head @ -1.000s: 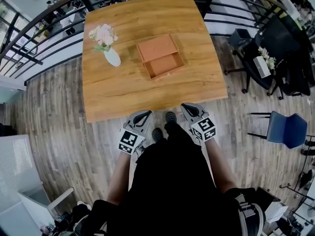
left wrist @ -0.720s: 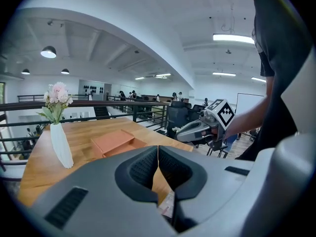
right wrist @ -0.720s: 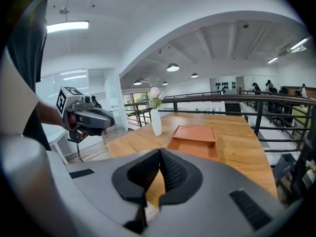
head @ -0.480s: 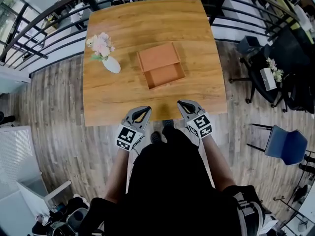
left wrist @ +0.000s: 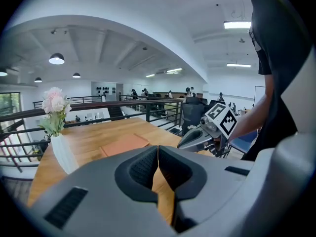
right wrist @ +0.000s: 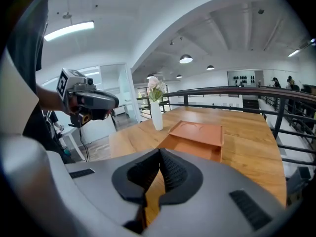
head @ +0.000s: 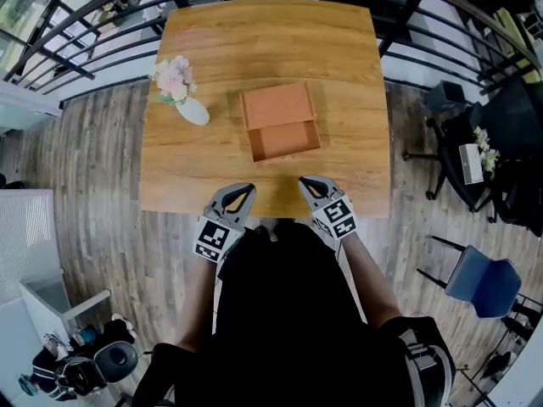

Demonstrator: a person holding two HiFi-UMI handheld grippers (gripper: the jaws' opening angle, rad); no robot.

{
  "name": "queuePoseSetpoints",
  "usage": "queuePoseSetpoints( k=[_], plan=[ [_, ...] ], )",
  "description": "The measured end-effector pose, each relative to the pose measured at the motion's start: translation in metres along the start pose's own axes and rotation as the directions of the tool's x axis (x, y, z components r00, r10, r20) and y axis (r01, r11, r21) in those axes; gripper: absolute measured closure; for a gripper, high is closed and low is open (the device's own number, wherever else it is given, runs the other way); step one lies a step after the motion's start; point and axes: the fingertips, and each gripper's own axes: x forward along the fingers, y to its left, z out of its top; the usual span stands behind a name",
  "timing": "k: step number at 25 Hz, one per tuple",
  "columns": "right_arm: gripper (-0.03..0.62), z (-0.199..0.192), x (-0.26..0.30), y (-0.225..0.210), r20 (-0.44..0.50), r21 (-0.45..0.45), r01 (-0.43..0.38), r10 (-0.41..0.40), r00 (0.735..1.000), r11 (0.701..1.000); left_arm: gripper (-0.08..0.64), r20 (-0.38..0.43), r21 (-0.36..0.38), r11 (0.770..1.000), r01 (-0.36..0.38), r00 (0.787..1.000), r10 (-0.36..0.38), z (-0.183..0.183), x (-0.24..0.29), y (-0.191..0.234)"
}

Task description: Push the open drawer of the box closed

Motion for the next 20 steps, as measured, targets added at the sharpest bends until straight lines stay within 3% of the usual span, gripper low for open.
queuePoseSetpoints(
  k=[7, 20],
  plan=[
    [0.575, -0.009, 0.012, -0.004, -0.038, -0.027, -0.065, 0.064, 0.997, 0.998, 0.535, -0.004, -0.009, 0.999, -0.043, 0.999, 0.043, 0.004, 0.006, 0.002],
    [0.575, -0.047, 0.058, -0.027, -0.126, 0.031, -0.015, 0.019, 0.992, 0.999, 0.535, 0.011, 0.015, 1.0, -0.02, 1.0, 0.02, 0.004, 0.01, 0.017]
  ],
)
